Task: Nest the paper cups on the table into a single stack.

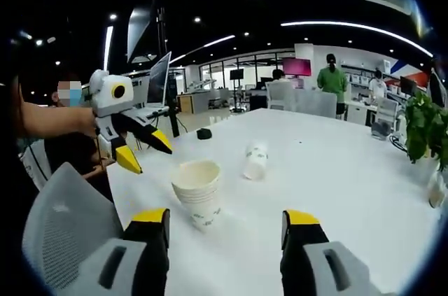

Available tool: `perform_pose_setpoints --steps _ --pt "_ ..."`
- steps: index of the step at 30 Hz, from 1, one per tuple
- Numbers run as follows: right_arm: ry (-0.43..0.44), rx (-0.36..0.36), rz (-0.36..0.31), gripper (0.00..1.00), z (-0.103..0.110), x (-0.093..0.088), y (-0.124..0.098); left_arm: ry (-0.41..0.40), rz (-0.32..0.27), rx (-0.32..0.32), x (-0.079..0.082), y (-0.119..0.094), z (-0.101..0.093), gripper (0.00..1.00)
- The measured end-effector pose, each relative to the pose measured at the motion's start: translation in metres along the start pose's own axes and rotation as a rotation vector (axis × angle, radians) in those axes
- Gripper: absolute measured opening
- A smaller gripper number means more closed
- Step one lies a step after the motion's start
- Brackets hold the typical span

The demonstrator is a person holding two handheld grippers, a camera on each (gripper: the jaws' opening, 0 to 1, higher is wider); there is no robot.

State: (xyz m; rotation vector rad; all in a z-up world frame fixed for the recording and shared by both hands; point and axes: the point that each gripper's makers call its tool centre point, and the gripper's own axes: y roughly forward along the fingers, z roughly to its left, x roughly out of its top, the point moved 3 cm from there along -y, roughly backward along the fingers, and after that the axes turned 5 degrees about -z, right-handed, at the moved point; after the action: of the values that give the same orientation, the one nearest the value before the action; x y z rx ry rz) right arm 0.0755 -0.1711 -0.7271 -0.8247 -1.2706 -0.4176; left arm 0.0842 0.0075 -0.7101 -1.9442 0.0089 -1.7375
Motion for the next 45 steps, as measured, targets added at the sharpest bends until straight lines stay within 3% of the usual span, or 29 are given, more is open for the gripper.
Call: perform_pose_setpoints --steps 10,23,32,38,45 --pt "-0.027 -0.022 0.040 0.63 -0.023 0.002 0.018 -0.002 -0.031 0.117 -0.013 -0.024 -0.006 0.55" --pt "-0.006 -0.050 0.088 0.65 -0.064 -0.001 0.059 -0.064 -0.087 0.272 -0.033 -0.041 -0.008 0.76" --pt "-0.005 -0.031 0.094 0.67 -0.075 0.007 0.092 -0.086 -0.098 0.312 -0.042 -0.036 -0.014 0.81" --pt "-0.009 -0.025 0.118 0.66 -0.087 0.001 0.116 -0.080 -0.108 0.343 -0.043 -0.037 -0.012 0.84" --pt "0.000 -0.031 0.140 0.64 -0.092 0.000 0.137 -0.091 -0.124 0.319 -0.042 -0.033 -0.016 0.86"
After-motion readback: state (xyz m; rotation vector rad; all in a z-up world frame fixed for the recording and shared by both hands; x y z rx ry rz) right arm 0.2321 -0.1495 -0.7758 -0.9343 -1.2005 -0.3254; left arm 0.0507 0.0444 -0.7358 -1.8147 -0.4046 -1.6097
